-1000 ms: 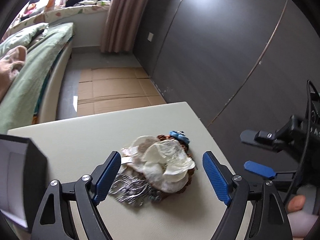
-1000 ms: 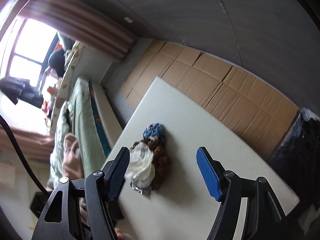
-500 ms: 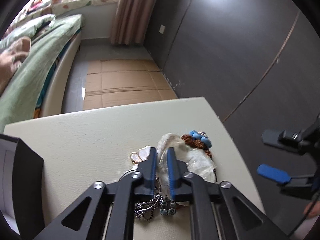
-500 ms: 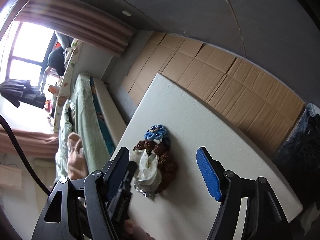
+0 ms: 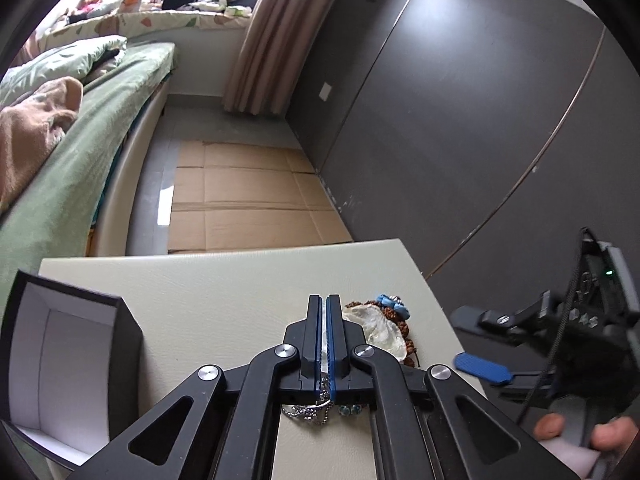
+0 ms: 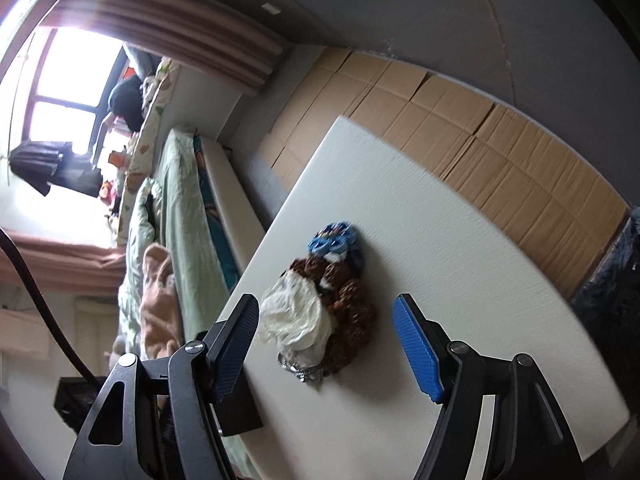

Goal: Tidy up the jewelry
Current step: 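Lift the white plastic wrap out of the pile with the left tool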

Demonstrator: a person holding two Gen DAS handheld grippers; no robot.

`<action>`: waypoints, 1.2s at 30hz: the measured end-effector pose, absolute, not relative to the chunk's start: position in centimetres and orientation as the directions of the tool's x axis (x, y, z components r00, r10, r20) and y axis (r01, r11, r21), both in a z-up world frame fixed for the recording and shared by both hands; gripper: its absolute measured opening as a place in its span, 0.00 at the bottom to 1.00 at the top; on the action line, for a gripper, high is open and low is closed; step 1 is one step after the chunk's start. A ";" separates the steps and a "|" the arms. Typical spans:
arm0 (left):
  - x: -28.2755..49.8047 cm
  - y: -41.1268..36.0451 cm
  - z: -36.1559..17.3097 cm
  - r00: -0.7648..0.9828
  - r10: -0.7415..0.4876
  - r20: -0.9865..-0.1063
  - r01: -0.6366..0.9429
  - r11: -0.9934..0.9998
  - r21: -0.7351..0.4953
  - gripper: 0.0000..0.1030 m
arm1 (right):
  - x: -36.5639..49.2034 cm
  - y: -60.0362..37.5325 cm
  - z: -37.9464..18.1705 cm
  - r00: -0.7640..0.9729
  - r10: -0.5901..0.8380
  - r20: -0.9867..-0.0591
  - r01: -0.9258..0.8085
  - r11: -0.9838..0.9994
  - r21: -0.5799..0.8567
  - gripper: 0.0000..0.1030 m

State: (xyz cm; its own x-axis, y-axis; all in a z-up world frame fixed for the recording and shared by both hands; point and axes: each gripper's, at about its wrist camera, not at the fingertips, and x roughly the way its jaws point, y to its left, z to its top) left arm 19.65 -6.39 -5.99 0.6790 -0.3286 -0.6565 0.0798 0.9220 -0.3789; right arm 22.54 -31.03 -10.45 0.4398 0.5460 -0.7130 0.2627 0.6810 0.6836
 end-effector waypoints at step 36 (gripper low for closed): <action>20.3 -9.5 -8.6 0.625 -0.267 -0.734 0.098 0.959 -0.265 0.02 | 22.8 -32.4 -11.6 0.409 0.559 -0.722 0.270 0.682 0.680 0.69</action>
State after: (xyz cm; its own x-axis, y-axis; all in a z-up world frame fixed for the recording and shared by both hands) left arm 20.35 -9.49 -8.55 0.6249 -0.2666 -0.7337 0.0982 0.9592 -0.2650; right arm 22.77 -32.40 -11.57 0.4086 0.5586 -0.7218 0.2697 0.6816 0.6802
